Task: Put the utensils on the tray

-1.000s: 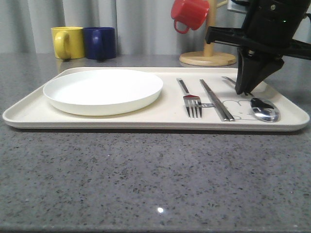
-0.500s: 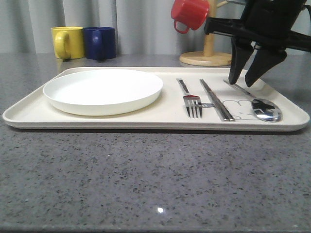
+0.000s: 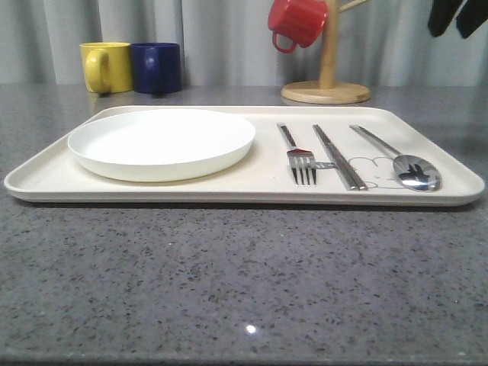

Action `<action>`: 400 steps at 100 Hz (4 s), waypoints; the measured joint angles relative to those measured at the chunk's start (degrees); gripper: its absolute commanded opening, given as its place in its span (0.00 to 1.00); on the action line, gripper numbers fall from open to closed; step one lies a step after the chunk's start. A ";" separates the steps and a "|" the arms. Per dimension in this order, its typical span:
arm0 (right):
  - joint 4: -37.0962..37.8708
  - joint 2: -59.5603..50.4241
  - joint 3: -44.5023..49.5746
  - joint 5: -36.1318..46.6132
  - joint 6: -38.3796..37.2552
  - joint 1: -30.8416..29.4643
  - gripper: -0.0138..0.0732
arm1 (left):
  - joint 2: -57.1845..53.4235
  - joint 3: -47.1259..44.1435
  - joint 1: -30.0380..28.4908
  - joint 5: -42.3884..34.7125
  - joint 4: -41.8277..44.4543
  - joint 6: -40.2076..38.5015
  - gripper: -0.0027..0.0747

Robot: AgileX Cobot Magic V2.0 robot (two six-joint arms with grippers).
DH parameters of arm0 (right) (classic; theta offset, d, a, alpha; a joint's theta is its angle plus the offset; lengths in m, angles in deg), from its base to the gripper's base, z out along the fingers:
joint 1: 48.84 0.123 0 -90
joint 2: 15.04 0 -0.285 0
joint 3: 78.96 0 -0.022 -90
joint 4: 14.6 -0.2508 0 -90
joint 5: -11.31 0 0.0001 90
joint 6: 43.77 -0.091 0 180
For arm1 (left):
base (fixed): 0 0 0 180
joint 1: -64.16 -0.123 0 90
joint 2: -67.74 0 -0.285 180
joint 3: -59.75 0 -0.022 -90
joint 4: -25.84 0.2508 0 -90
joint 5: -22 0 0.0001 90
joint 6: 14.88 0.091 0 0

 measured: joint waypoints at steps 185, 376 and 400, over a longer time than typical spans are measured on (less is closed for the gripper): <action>5.28 -66.04 53.27 28.68 1.73 -9.25 0.08 | 0.00 0.00 0.00 0.00 0.00 0.00 0.01; -4.17 -84.82 80.55 54.40 13.36 -12.64 0.08 | 0.00 -0.03 0.00 0.00 0.00 0.00 0.01; -4.26 -84.82 80.55 54.48 13.36 -12.64 0.08 | 0.00 -0.03 0.00 0.00 0.00 0.00 0.01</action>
